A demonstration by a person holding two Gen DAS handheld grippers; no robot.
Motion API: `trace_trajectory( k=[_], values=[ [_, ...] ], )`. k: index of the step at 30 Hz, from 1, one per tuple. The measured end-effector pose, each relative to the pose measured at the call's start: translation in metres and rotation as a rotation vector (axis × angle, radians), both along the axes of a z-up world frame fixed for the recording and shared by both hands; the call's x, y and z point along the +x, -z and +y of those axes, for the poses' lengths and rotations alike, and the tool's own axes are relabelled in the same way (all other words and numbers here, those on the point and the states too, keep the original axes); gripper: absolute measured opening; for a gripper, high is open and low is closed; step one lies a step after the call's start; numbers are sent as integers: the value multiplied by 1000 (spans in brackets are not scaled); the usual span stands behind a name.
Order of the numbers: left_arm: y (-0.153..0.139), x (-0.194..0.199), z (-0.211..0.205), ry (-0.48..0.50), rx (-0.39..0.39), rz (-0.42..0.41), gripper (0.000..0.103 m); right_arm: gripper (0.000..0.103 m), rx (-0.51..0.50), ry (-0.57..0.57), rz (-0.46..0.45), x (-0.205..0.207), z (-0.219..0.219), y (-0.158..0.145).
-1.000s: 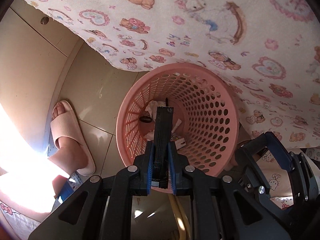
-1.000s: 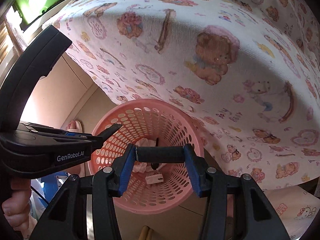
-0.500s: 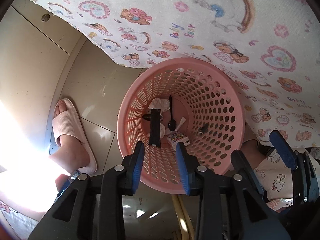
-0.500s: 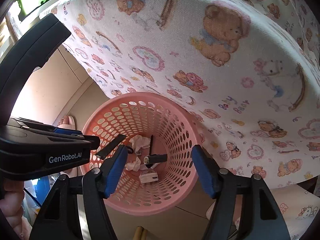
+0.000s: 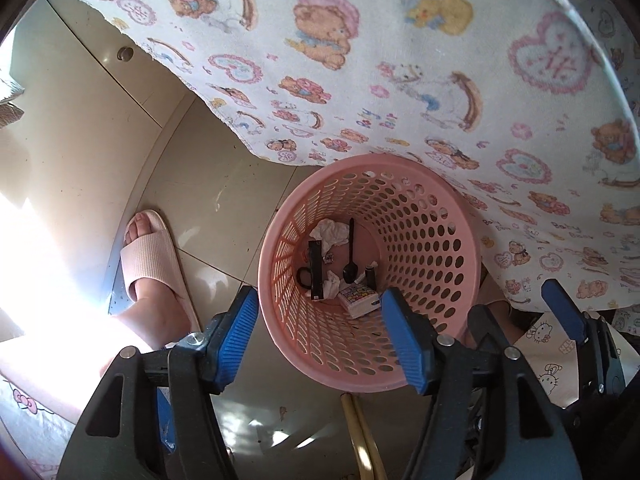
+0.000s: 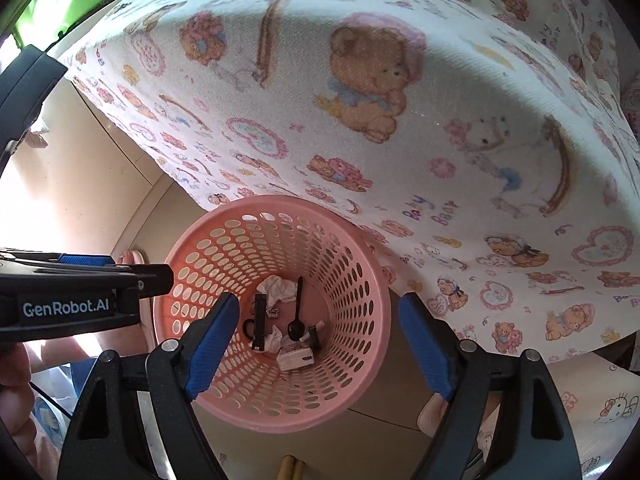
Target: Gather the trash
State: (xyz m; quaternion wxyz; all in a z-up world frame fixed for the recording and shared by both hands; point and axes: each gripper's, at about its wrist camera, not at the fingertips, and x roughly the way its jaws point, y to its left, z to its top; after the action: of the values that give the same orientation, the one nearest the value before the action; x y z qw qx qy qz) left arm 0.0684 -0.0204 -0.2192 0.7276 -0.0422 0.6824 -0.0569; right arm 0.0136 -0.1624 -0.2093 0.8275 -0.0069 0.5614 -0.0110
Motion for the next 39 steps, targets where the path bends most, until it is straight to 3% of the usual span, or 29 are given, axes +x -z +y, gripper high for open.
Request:
trace_trajectory(
  k=[1,3,11,18,22,26,31,33,39],
  values=[
    [-7,0,2,-3,4,-25,76,84,-2,8,-4,0,-1,-4],
    [-25,-1,6,1,20,-86,81,84,-1,14,-25,-4,-1,-16],
    [-95,-16,8,70,66,-342,83,86,-31,28,-242,-27,-3,-91],
    [-153,-39,10,100,96,-608,96,88,-13,57,-387,-45,-24,-144],
    [-173,-47,11,92,56,-678,98,89,9,21,-445,-54,-28,-165],
    [-188,-56,7,95,68,-756,100,93,9,31,-492,-62,-32,-179],
    [-191,-60,7,96,39,-770,101,95,26,70,-524,-67,-41,-186],
    [-193,-64,7,96,31,-788,101,101,29,75,-530,-68,-43,-188],
    [-201,-70,5,95,77,-847,101,103,39,91,-568,-69,-46,-192]
  ],
)
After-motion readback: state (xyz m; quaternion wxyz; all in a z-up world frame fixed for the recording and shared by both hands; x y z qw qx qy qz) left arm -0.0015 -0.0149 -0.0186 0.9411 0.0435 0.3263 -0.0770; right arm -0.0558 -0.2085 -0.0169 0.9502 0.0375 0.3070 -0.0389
